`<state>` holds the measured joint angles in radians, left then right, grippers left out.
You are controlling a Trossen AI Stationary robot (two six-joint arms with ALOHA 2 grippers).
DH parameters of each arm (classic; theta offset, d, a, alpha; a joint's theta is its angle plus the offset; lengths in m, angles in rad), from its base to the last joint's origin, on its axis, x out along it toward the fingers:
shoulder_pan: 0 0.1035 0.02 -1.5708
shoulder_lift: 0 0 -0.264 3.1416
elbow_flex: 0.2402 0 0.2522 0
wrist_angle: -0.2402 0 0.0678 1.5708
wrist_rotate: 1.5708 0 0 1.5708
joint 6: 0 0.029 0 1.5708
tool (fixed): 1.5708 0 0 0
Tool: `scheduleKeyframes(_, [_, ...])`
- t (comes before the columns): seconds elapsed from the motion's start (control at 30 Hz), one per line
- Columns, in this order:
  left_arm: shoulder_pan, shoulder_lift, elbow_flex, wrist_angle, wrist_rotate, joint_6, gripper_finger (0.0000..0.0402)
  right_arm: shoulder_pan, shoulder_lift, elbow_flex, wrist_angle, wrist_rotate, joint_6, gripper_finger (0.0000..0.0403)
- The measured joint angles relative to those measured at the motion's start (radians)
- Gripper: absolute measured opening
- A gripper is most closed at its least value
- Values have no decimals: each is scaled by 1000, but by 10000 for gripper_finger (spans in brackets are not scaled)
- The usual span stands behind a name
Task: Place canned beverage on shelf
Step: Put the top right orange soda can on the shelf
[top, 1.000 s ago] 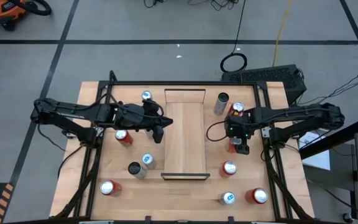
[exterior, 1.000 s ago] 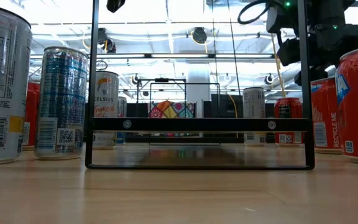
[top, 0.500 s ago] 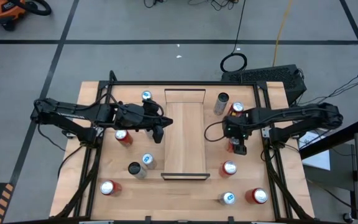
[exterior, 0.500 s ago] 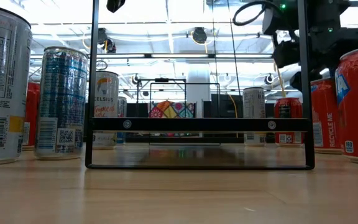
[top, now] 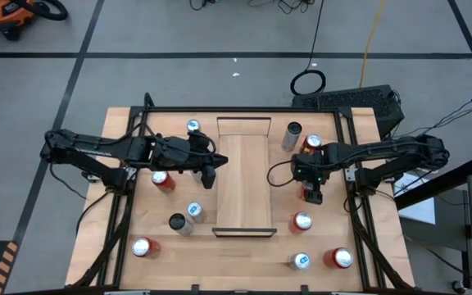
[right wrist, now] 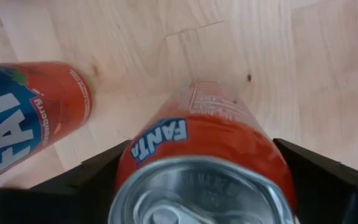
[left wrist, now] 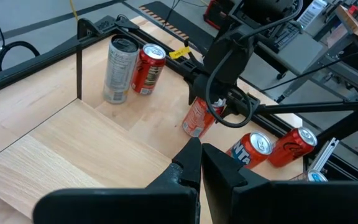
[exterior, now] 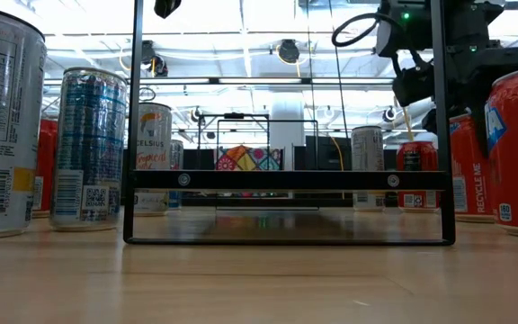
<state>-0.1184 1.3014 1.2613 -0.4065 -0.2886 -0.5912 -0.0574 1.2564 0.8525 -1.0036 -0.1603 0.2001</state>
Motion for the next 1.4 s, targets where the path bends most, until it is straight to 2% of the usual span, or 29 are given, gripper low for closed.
scheduleKeyframes(0.13, [0, 0, 0, -3, 0, 4, 18, 0, -1, 1, -2, -2, 36, 280])
scheduleKeyframes(0.23, [0, 0, 0, -6, 0, 5, 18, 0, -1, 4, -2, -16, 74, 257])
scheduleKeyframes(0.33, [0, 0, 0, -7, -1, 5, 18, 0, 3, 21, -30, -55, 114, 256])
scheduleKeyframes(0.53, [0, 0, 0, -34, -1, 5, 18, 0, 2, 108, -78, -50, 177, 272])
scheduleKeyframes(0.9, [0, 0, 0, -59, 1, 2, 18, 0, 2, 295, -115, -51, 285, 266])
scheduleKeyframes(1.4, [-2, 0, 0, 24, 132, 26, 18, 0, 1, 456, -67, -54, 298, 265])
